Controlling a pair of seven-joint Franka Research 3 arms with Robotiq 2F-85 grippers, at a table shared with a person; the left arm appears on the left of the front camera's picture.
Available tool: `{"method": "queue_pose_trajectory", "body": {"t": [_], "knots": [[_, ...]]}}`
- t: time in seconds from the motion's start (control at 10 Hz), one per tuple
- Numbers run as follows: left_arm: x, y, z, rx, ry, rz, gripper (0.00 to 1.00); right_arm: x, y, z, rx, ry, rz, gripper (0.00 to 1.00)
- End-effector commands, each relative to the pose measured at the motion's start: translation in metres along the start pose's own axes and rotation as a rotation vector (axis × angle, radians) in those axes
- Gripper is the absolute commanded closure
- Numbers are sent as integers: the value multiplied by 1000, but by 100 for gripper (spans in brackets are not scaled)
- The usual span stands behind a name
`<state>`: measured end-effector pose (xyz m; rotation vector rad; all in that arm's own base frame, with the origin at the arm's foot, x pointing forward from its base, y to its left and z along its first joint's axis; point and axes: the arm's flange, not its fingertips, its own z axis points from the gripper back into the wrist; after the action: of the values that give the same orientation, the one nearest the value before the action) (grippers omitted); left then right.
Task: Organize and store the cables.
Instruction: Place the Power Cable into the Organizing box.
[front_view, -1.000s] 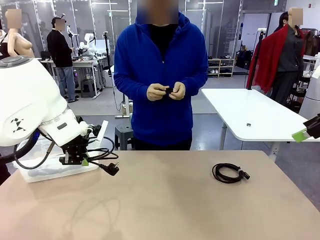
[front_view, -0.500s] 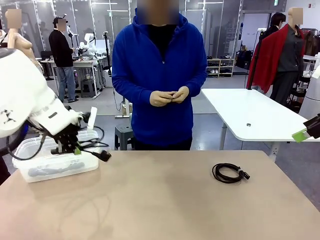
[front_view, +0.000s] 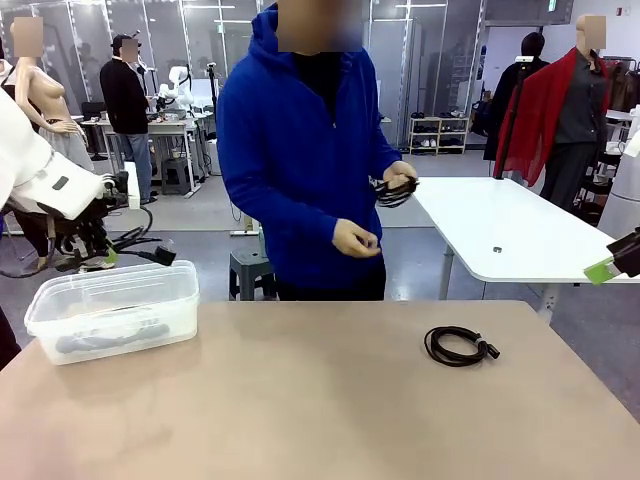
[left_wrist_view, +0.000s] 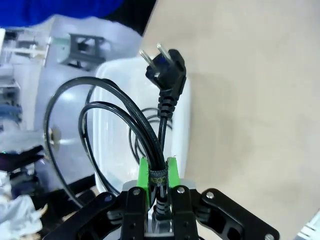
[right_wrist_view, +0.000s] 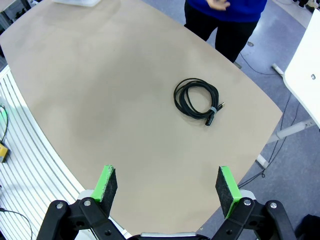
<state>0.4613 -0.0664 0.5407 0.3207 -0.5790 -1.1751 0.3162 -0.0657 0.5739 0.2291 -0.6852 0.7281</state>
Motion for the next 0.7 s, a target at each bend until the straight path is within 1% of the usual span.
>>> {"method": "queue_pose_trajectory", "body": {"t": [0.0, 0.1, 0.3, 0.6], "knots": [[-1, 17, -23, 38, 35, 82, 83, -2, -1, 0, 4, -4, 3, 0], [-6, 23, -32, 53, 53, 105, 83, -2, -1, 0, 4, -4, 3, 0], [-18, 38, -53, 42, 68, 133, 83, -2, -1, 0, 4, -4, 3, 0], [-34, 52, -85, 15, 106, 128, 83, -2, -1, 0, 4, -4, 3, 0]]}}
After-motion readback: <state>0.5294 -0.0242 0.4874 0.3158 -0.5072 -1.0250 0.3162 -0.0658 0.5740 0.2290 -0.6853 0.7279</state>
